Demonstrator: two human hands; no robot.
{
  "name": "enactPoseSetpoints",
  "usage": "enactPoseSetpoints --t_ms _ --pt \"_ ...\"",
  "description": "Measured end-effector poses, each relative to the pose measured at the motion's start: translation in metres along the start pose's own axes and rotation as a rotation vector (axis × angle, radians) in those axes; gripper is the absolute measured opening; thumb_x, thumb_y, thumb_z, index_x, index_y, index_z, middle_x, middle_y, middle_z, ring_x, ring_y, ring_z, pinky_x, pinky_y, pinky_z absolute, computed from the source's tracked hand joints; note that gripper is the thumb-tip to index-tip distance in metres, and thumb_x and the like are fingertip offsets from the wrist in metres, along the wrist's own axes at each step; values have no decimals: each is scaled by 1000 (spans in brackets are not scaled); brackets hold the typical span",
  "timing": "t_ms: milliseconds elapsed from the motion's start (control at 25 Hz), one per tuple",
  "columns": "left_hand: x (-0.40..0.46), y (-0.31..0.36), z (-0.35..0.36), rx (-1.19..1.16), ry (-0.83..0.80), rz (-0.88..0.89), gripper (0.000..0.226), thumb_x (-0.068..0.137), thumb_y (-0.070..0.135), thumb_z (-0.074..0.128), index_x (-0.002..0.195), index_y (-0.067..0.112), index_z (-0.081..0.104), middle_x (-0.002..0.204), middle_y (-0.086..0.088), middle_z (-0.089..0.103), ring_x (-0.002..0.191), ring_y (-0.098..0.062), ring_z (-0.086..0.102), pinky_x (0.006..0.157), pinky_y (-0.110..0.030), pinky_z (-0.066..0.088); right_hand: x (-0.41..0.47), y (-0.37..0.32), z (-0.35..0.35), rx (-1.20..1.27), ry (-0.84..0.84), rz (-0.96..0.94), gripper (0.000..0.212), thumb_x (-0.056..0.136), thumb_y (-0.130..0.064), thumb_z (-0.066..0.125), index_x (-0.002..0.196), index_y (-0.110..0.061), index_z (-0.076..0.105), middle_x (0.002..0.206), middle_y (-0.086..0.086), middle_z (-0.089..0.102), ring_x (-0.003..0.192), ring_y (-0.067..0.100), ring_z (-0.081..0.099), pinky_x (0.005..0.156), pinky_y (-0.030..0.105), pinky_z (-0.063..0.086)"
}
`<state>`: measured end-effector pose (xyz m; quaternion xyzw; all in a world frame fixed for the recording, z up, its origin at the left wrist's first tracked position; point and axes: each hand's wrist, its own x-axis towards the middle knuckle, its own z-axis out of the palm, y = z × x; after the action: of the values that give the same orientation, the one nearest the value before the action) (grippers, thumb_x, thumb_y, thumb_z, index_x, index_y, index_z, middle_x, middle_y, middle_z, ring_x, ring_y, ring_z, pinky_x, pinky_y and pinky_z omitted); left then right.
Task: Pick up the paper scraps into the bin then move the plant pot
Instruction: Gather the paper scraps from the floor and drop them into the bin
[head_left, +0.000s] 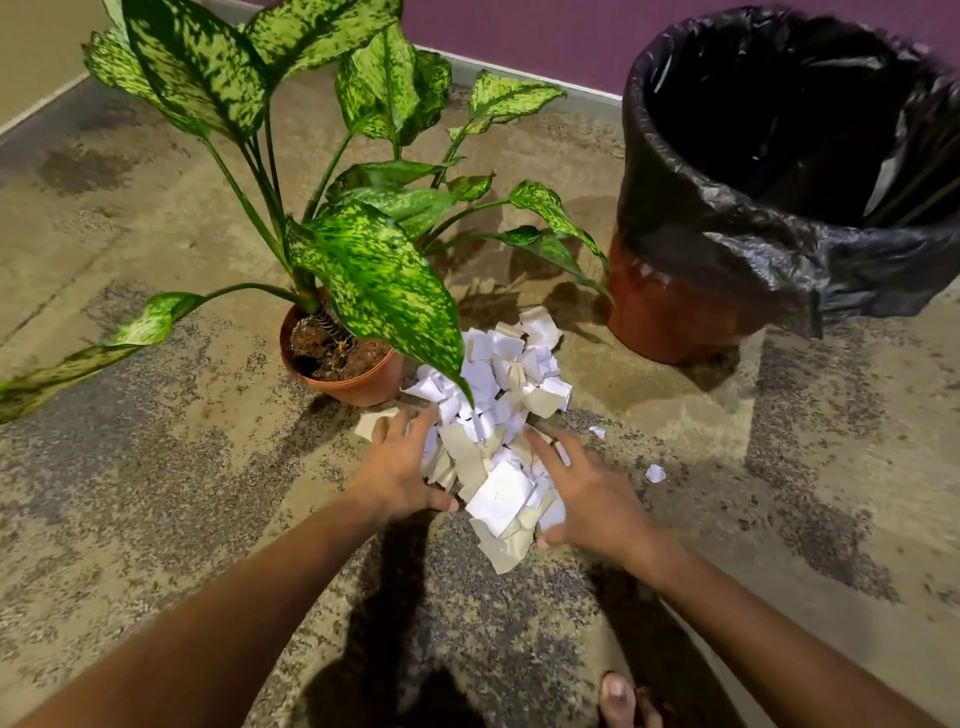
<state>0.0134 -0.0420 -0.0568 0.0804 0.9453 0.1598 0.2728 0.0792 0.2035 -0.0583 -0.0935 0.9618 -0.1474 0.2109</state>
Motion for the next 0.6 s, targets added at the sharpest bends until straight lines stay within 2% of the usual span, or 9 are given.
enactPoseSetpoints --t_ms 160,240,360,440,600 --pt "-7 13 12 120 -33 118 121 62 47 84 150 32 2 157 -1 11 143 -28 11 114 -44 24 18 -17 -2 53 2 -85 116 69 -32 83 149 -43 -1 157 5 5 118 28 51 90 36 50" --pt "-9 20 16 108 -39 151 113 67 39 82 150 31 5 157 -1 13 142 -26 14 115 -42 26 23 -22 -1 32 0 -129 107 73 -28 79 149 -45 5 154 6 15 110 27 56 82 33 50" --pt "-13 25 16 92 -6 196 89 78 29 74 148 27 20 156 -3 19 140 -25 25 113 -38 31 27 -27 1 70 19 -134 80 78 -23 74 145 -36 31 148 7 30 110 31 57 84 36 49" --pt "-15 27 13 49 31 239 69 84 24 68 144 25 34 150 -3 31 132 -24 40 108 -35 37 27 -27 2 102 49 -116 63 81 -23 70 138 -29 44 144 8 37 111 32 58 88 36 47" --pt "-17 36 6 -8 88 297 35 90 22 59 124 18 57 121 -3 56 108 -25 57 93 -38 45 23 -24 0 152 145 -81 41 84 -20 66 124 -22 61 138 3 50 111 28 60 91 33 46"
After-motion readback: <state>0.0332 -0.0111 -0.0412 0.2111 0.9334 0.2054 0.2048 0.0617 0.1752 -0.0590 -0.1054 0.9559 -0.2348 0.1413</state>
